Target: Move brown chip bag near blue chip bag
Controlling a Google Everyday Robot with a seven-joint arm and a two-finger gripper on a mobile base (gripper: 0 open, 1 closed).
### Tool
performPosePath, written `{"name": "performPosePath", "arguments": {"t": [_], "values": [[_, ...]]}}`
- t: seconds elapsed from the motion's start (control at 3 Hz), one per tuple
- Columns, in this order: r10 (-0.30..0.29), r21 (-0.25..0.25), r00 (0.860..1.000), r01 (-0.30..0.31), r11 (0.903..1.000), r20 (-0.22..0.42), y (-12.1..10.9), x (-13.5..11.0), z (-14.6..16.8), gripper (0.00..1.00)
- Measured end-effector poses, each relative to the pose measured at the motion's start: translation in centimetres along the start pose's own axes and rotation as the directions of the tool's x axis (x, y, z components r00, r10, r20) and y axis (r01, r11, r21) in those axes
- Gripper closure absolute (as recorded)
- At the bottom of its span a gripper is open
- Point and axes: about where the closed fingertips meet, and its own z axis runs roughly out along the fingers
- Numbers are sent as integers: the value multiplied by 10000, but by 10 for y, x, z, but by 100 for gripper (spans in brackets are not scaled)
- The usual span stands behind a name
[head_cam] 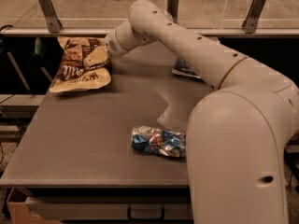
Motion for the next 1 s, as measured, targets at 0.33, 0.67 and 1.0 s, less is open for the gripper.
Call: {"name": "performPosePath", "arguments": {"t": [0.33, 0.67, 1.0], "values": [[-402, 629, 9987, 382, 9973, 306, -12, -12, -23, 86], [-972, 1157, 9938, 904, 9892, 544, -18, -26, -48, 100], [-1691, 1766, 9847, 1593, 9713, 422, -29, -37, -75, 100]]}}
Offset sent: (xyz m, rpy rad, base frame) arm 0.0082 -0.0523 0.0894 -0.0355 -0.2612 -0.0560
